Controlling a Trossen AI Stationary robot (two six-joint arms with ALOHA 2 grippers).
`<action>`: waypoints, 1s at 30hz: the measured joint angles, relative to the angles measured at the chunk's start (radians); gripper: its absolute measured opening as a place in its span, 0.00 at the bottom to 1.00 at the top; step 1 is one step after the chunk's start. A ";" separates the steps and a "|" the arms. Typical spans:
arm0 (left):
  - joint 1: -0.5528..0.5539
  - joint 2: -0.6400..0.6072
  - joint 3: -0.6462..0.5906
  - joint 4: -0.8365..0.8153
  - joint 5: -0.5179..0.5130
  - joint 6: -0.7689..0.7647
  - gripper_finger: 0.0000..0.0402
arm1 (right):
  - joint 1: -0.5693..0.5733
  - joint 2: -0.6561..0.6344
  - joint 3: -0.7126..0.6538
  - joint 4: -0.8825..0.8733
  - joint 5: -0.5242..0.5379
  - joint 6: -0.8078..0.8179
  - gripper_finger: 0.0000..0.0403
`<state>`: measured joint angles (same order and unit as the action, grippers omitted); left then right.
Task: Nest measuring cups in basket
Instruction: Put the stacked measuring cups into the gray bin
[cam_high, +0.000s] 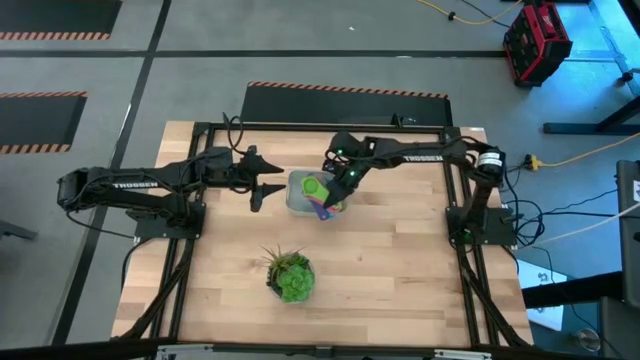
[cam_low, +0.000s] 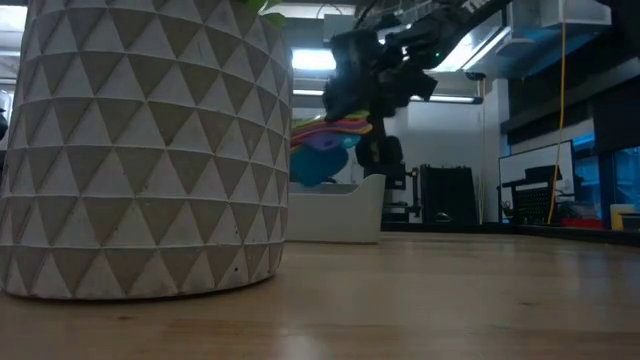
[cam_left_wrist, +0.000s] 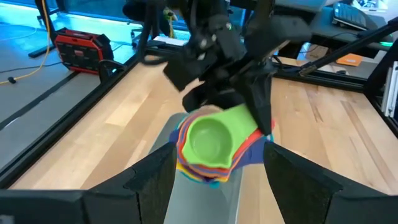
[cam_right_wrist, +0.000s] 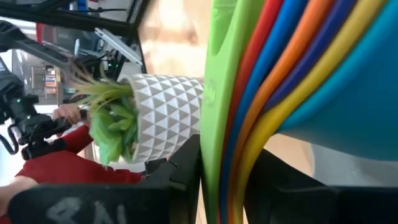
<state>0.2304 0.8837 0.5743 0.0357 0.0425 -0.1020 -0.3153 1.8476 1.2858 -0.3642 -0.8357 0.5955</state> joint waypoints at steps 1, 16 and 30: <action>-0.001 0.000 0.000 0.000 0.000 0.000 0.58 | 0.000 0.012 0.000 0.009 -0.004 0.004 0.21; -0.003 0.000 0.000 0.001 0.000 0.000 0.58 | -0.016 0.060 0.000 0.040 -0.024 0.028 0.21; -0.003 0.000 0.000 0.000 0.000 0.000 0.58 | -0.022 0.055 0.092 0.079 -0.067 0.080 0.21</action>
<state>0.2276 0.8841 0.5743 0.0358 0.0422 -0.1020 -0.3374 1.9022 1.3779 -0.2852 -0.9028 0.6754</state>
